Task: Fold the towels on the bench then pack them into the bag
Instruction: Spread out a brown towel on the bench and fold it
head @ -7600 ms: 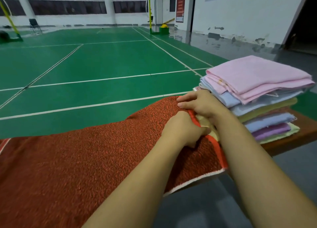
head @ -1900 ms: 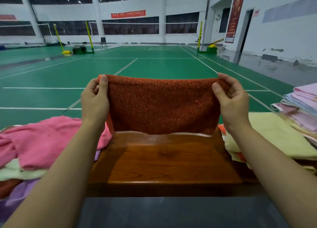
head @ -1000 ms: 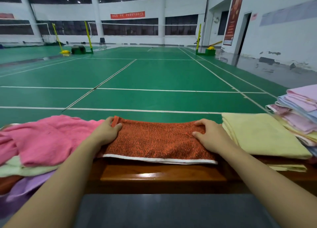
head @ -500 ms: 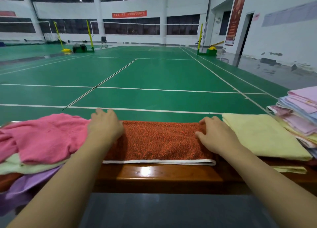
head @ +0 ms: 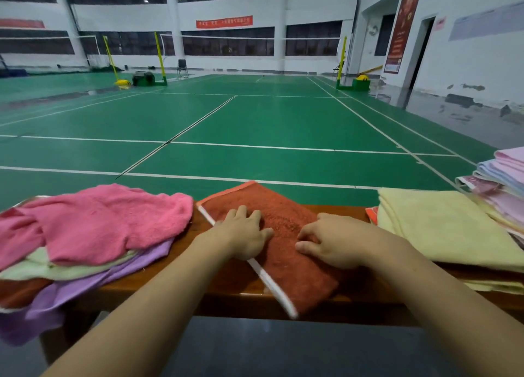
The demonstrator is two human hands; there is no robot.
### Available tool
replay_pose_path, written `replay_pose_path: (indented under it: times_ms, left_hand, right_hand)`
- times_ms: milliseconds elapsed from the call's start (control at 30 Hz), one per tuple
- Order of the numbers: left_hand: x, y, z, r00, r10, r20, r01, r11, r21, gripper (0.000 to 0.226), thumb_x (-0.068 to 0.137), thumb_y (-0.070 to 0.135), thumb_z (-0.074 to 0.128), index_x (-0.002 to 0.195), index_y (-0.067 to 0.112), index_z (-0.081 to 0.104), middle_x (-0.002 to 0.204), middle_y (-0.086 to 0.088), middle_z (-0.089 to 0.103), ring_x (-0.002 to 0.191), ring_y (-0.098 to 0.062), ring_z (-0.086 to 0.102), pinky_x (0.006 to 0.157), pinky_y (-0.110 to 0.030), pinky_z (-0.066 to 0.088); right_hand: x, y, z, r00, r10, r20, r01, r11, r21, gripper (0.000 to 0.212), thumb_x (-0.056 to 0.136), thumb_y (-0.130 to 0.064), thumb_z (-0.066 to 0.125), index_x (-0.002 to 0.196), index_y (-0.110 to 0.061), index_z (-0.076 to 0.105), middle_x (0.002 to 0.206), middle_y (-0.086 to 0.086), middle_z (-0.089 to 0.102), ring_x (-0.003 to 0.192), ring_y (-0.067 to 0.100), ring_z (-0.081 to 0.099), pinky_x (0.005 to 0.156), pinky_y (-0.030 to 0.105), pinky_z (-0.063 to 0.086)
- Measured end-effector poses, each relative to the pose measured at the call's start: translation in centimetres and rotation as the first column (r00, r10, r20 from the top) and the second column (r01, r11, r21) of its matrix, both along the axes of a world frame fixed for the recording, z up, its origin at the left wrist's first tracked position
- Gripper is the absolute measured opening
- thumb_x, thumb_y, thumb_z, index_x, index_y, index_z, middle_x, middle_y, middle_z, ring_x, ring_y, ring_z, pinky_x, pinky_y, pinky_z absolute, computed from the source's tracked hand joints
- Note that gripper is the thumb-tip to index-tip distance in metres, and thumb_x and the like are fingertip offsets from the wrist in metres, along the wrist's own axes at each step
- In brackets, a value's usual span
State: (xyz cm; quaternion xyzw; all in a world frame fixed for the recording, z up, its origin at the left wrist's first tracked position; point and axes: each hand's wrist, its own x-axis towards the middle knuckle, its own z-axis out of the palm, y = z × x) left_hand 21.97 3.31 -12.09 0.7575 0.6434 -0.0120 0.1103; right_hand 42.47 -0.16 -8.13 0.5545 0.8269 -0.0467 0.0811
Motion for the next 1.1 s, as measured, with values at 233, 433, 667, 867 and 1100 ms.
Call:
replay_pose_path:
  times_ms: [233, 433, 667, 867, 1100]
  left_hand:
    - [-1.5, 1.7, -0.4, 0.912, 0.048, 0.407, -0.12, 0.981, 0.153, 0.05, 0.095, 0.037, 0.065, 0.138, 0.015, 0.052, 0.141, -0.014, 0.052, 0.131, -0.029, 0.05, 0.114, -0.035, 0.037]
    - [-1.6, 1.5, -0.5, 0.937, 0.341, 0.073, -0.349, 0.911, 0.222, 0.07, 0.083, 0.081, 0.051, 0.094, 0.013, 0.065, 0.109, -0.014, 0.069, 0.104, -0.035, 0.065, 0.086, -0.039, 0.052]
    - [0.1, 2.1, -0.6, 0.936, 0.253, 0.245, -0.296, 0.941, 0.162, 0.039, 0.098, 0.045, 0.057, 0.091, 0.008, 0.063, 0.11, -0.019, 0.07, 0.106, -0.038, 0.065, 0.083, -0.037, 0.049]
    - [-0.7, 3.1, -0.7, 0.6, 0.208, 0.773, -0.442, 0.891, 0.103, 0.038, 0.086, 0.045, 0.073, 0.094, 0.009, 0.065, 0.092, -0.008, 0.073, 0.089, -0.027, 0.069, 0.086, -0.043, 0.055]
    - [0.1, 2.2, 0.6, 0.438, 0.02, 0.899, -0.591, 0.76, 0.271, 0.048, 0.078, 0.062, 0.072, 0.116, 0.051, 0.045, 0.098, 0.01, 0.072, 0.107, -0.014, 0.066, 0.109, -0.057, 0.034]
  right_hand:
    - [0.4, 1.1, -0.4, 0.889, -0.218, -0.403, 0.246, 0.969, 0.019, 0.032, 0.098, -0.056, 0.052, 0.093, -0.029, 0.069, 0.098, -0.003, 0.074, 0.091, 0.018, 0.067, 0.085, 0.032, 0.053]
    - [1.2, 4.7, -3.2, 0.745, -0.488, -0.456, 0.529, 0.847, -0.042, 0.057, 0.087, -0.069, 0.059, 0.091, -0.014, 0.073, 0.09, 0.006, 0.071, 0.088, 0.03, 0.068, 0.069, 0.033, 0.049]
    - [0.1, 5.0, -2.8, 0.681, -0.544, -0.49, 0.538, 0.826, -0.17, 0.053, 0.078, -0.054, 0.081, 0.071, -0.012, 0.05, 0.071, 0.004, 0.054, 0.068, 0.026, 0.055, 0.052, 0.031, 0.033]
    - [1.2, 3.9, -2.8, 0.527, -0.452, -0.72, 0.499, 0.85, -0.167, 0.049, 0.088, -0.056, 0.07, 0.081, -0.008, 0.067, 0.079, 0.003, 0.069, 0.073, 0.021, 0.064, 0.059, 0.03, 0.039]
    - [1.4, 4.0, -2.7, 0.273, -0.141, -0.952, 0.531, 0.847, 0.027, 0.038, 0.082, -0.058, 0.075, 0.09, -0.021, 0.077, 0.147, -0.007, 0.054, 0.134, 0.014, 0.051, 0.116, 0.034, 0.033]
